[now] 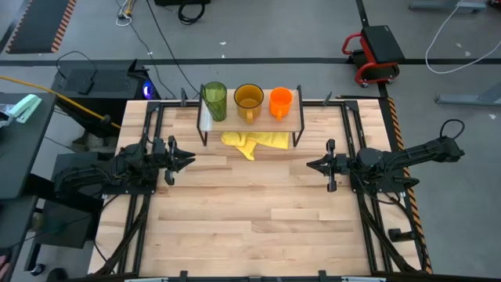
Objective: Stack small to large cups/mugs on shelf
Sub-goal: Return to Home Position
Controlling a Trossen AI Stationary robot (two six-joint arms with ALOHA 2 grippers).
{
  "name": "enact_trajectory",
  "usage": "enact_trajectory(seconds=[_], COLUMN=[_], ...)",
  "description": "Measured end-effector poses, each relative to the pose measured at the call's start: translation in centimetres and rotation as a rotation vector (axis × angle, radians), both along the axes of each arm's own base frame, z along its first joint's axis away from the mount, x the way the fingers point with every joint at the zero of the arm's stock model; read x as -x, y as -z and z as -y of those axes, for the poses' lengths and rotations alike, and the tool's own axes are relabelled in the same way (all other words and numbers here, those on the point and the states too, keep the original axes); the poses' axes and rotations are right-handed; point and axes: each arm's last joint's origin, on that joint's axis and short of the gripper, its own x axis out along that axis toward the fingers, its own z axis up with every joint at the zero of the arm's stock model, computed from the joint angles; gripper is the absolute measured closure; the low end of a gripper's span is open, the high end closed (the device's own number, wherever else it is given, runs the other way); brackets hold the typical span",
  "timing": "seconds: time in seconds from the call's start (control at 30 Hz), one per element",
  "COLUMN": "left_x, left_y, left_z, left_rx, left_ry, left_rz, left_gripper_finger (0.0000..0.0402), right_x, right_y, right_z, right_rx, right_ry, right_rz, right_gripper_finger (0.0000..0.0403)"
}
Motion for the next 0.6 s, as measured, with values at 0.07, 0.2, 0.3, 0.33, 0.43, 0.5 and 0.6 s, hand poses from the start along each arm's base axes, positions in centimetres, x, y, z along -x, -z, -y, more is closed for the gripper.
enact_trajectory(seconds=[0.07, 0.2, 0.3, 0.33, 0.43, 0.5, 0.6], left_x=[0.00, 0.00, 0.00, 0.00, 0.00, 0.00, 0.00], left_y=[0.00, 0.00, 0.01, 0.00, -0.01, 0.00, -0.01], left_z=[0.00, 0.00, 0.00, 0.00, 0.00, 0.00, 0.00], left_rx=[-0.001, -0.001, 0.000, 0.000, 0.000, -0.001, 0.000], left_ry=[0.000, 0.000, 0.000, 0.000, 0.000, 0.000, 0.000], left_rz=[0.000, 0.000, 0.000, 0.001, 0.001, 0.000, 0.001], left_gripper_finger=[0.0306, 0.0309, 0.0313, 0.0314, 0.0313, 0.0311, 0.0307], right_x=[0.00, 0.00, 0.00, 0.00, 0.00, 0.00, 0.00], right_y=[0.00, 0.00, 0.00, 0.00, 0.00, 0.00, 0.00], right_z=[0.00, 0.00, 0.00, 0.00, 0.00, 0.00, 0.00], right_rx=[0.000, 0.000, 0.000, 0.000, 0.000, 0.000, 0.000], right_ry=[0.000, 0.000, 0.000, 0.000, 0.000, 0.000, 0.000], right_rz=[0.000, 0.000, 0.000, 0.000, 0.000, 0.000, 0.000], right_gripper_finger=[0.0385, 0.0385, 0.0385, 0.0385, 0.0385, 0.0385, 0.0385])
